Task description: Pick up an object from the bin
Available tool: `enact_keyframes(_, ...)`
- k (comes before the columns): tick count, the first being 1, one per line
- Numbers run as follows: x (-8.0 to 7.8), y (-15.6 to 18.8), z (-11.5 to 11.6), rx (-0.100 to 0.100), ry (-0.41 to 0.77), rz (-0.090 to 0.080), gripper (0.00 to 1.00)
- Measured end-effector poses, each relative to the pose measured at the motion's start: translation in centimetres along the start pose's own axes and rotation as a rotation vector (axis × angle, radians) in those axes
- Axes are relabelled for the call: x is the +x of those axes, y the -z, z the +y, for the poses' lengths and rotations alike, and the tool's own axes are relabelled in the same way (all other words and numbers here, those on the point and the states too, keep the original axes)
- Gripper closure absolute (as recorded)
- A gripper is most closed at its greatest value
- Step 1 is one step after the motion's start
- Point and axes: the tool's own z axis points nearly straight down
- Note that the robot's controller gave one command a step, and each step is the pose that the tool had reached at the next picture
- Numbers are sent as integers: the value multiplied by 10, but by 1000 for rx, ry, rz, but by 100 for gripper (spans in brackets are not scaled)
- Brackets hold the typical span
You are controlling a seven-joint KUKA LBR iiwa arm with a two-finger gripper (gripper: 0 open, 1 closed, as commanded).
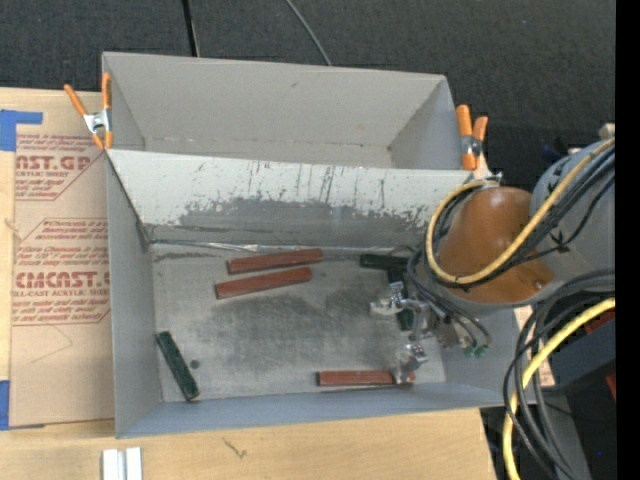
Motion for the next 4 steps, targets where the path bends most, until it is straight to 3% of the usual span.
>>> enact_keyframes(1, -3, 0, 7, 6, -50, 7, 0)
enact_keyframes(2, -10, 0, 62, -3, -141, 31, 100)
enact_keyframes(3, -16, 3, 62, -2, -143, 14, 0)
enact_keyframes(4, -15, 3, 62, -2, -142, 14, 0)
